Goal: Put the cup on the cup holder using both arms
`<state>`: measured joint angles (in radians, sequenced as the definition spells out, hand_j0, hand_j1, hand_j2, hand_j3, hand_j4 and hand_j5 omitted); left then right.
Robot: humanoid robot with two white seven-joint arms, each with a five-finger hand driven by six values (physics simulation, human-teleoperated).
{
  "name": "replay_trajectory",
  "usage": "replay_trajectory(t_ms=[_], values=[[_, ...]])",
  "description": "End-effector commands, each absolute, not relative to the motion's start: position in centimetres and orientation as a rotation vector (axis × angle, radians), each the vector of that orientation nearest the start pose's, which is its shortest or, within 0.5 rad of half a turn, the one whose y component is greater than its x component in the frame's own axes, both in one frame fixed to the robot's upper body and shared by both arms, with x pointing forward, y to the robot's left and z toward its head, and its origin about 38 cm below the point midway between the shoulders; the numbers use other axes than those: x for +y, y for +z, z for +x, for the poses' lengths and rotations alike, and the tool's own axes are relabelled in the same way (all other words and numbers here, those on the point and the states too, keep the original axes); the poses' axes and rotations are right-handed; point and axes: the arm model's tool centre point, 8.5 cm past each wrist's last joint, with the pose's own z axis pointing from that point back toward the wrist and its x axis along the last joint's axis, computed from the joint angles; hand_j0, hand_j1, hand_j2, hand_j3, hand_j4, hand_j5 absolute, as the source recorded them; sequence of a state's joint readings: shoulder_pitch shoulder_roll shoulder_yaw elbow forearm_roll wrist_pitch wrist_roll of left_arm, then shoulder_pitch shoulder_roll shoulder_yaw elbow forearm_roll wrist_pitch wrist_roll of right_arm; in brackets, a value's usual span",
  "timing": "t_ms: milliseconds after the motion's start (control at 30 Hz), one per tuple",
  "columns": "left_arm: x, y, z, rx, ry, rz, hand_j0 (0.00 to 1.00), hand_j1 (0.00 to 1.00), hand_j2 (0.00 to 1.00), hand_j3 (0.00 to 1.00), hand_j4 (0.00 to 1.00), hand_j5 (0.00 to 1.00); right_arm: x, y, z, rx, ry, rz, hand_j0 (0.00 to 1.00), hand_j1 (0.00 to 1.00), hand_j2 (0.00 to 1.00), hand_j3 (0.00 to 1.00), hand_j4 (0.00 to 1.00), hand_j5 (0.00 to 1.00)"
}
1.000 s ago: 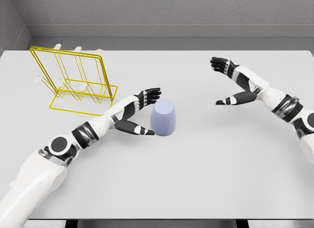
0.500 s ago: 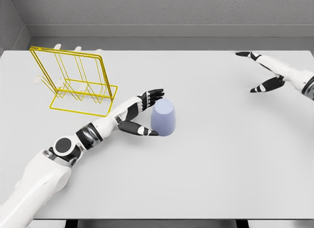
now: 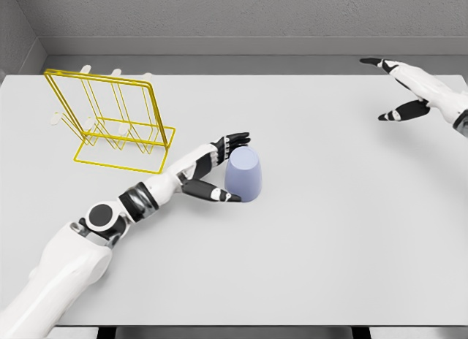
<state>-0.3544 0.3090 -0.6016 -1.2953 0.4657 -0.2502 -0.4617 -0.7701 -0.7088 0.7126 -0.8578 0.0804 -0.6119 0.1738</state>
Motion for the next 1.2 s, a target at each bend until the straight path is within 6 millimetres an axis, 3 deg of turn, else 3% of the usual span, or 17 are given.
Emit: replay_trajectory(t_ms=[0,900,1067,1167], values=[[14.8,7.6,40.4,-1.541,-0.772,-0.680,1.00,1.00,1.00,1.00,1.00,1.00,-39.0,18.6,50.1,-1.605,1.308,-0.447,1.00,1.00,1.00,1.00,1.00,1.00],[13.2,7.3,40.4,-1.538,-0.767,-0.694,1.00,1.00,1.00,1.00,1.00,1.00,-40.5,19.1,49.9,-1.604,1.276,-0.477,1.00,1.00,1.00,1.00,1.00,1.00],[13.4,7.3,40.4,-1.535,-0.763,-0.690,0.56,0.56,0.56,0.56,0.56,0.56,-40.6,19.1,49.9,-1.602,1.273,-0.476,1.00,1.00,1.00,1.00,1.00,1.00],[13.4,7.3,40.5,-1.537,-0.762,-0.690,0.50,0.50,0.50,0.50,0.50,0.50,-40.6,19.0,49.9,-1.600,1.271,-0.477,1.00,1.00,1.00,1.00,1.00,1.00]])
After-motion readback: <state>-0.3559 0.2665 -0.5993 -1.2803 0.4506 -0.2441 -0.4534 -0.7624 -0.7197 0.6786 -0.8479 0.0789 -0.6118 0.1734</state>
